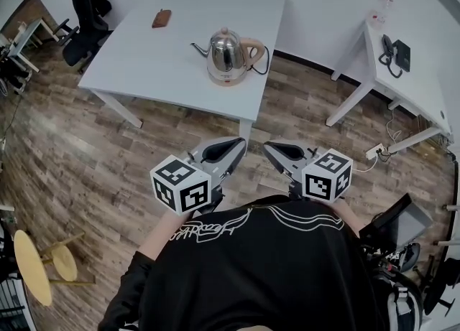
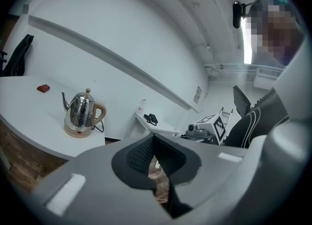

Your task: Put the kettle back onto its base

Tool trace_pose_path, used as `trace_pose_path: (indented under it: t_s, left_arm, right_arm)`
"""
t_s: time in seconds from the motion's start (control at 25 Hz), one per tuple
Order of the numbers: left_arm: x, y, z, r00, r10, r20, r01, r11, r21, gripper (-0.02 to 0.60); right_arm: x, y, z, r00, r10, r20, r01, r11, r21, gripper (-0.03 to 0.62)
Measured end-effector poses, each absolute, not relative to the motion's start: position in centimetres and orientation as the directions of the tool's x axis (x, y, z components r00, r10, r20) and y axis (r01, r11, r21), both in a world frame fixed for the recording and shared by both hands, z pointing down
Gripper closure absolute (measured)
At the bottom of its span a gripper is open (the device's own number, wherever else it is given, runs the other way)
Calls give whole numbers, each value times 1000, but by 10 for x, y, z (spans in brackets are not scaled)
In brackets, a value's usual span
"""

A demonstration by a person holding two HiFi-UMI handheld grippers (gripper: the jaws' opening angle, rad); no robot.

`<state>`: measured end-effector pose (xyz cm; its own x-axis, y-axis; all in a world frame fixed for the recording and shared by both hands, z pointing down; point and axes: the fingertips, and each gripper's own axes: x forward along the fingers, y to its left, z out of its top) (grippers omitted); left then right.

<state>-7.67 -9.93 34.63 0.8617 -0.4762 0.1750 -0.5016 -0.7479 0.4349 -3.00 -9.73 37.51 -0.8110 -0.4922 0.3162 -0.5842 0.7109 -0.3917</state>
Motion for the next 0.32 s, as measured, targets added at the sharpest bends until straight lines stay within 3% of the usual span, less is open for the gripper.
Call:
trace_pose_path:
  t_s: [0.32]
  left_arm:
    - [-75, -96, 352, 862, -475, 178, -501, -743, 444, 575]
  right_arm:
    - [-29, -95, 384, -804, -492, 334, -593, 707, -386, 589]
